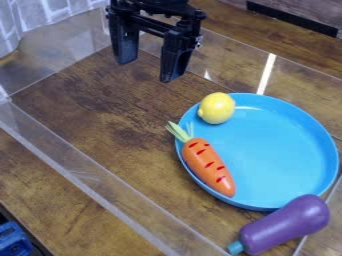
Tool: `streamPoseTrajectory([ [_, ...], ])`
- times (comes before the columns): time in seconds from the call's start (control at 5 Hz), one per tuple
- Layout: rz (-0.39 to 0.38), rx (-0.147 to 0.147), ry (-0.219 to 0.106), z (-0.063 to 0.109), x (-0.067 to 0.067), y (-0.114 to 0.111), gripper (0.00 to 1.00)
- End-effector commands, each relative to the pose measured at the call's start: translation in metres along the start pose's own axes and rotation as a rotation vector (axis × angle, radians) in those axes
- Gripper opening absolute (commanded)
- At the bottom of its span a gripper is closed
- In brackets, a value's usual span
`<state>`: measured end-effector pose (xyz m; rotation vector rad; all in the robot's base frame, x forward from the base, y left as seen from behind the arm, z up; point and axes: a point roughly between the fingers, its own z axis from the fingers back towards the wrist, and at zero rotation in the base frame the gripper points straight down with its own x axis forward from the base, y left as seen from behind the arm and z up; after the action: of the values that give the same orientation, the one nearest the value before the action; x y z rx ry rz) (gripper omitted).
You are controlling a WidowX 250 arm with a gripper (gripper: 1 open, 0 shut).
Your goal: Move the carrot to the left side
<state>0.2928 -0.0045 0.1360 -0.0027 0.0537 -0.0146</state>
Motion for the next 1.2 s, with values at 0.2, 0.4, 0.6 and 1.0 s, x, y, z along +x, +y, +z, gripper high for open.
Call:
streamPoseTrajectory([
  [0.2, 0.030, -0.008, 0.029, 0.001, -0.009, -0.003, 1.00],
  [0.4, 0.046, -0.014, 0.036, 0.005, -0.015, -0.004, 1.00],
  [0.6, 0.062, -0.019, 0.042, 0.009, -0.022, -0.006, 1.00],
  [1.0, 0.080, -0.027, 0.060, -0.001, -0.006, -0.013, 1.00],
])
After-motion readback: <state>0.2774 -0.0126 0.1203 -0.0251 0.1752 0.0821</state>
